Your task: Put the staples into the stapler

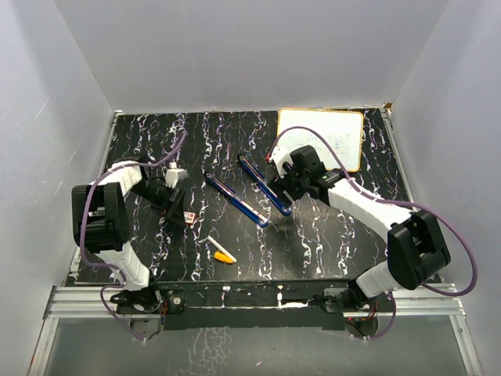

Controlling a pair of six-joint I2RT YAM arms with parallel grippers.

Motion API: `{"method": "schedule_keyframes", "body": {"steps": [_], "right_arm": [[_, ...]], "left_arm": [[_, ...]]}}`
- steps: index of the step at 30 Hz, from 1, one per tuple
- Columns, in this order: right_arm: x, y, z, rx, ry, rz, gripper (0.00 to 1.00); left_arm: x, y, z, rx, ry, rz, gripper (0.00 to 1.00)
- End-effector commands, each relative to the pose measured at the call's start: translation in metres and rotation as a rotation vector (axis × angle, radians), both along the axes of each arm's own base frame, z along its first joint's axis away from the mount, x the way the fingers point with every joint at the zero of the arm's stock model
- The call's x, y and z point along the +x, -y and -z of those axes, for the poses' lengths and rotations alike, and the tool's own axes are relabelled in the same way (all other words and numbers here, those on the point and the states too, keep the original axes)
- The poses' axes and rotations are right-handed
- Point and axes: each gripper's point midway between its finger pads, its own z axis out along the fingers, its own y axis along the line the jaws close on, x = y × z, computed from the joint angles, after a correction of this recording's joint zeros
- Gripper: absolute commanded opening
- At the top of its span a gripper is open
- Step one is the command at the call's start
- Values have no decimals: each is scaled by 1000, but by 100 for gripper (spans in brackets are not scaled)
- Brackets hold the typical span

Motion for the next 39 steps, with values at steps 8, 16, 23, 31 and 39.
{"method": "schedule_keyframes", "body": {"steps": [8, 16, 23, 31, 39], "right_arm": [[13, -7, -26, 16, 58, -17, 73], [15, -4, -37, 34, 81, -4, 73], [13, 1, -45, 101, 67, 11, 73], [10, 7, -51, 132, 82, 16, 73], [11, -11, -58, 197, 102, -71, 73]], "left_arm": [[-17, 23, -15, 113, 319, 334, 81], [4, 11, -15, 215, 614, 514, 87], [8, 33, -4, 101, 659, 639, 79], [3, 49, 7, 16, 652, 642, 76], [-2, 50, 20, 25, 656, 656, 63]]}}
